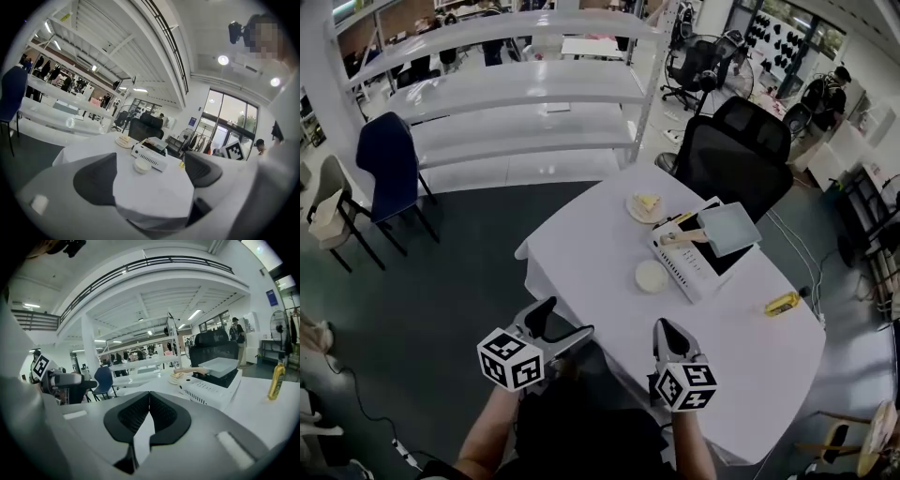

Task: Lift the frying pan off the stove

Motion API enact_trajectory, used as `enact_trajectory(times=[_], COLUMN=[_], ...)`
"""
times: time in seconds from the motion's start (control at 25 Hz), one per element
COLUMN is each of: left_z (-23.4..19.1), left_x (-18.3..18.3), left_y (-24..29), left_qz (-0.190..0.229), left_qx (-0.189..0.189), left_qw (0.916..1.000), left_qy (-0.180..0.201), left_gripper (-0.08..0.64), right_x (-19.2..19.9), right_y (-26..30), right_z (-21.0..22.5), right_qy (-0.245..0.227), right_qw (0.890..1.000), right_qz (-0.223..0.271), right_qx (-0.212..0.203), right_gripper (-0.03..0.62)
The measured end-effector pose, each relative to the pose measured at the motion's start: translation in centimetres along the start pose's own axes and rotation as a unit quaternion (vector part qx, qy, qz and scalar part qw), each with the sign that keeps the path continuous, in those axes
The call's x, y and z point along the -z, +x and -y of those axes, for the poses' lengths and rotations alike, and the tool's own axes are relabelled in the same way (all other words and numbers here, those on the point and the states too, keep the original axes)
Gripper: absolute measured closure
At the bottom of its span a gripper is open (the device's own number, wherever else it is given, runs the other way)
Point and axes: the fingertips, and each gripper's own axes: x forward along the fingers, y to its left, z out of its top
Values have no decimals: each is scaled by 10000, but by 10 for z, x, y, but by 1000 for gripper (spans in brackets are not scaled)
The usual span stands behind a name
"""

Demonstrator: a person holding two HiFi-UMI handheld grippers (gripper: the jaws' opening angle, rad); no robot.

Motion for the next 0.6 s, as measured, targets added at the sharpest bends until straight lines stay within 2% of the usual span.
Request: enact_trajectory(times=[0.36, 0.6], left_z=[-50, -70], left_x=[-39, -46], left_y=[36, 56], left_qz=[-122, -273], left_qx=[491, 799], left_qw=[9987, 9963], left_qy=[119, 179], left_gripper=[176, 176], right_x=[-17, -10], right_y=[43, 55], right_z=[2, 8], right_qy=[220, 384], right_qw=[9980, 9950], right_qz=[219, 220], right_qx=[559, 895], right_gripper=[586, 586])
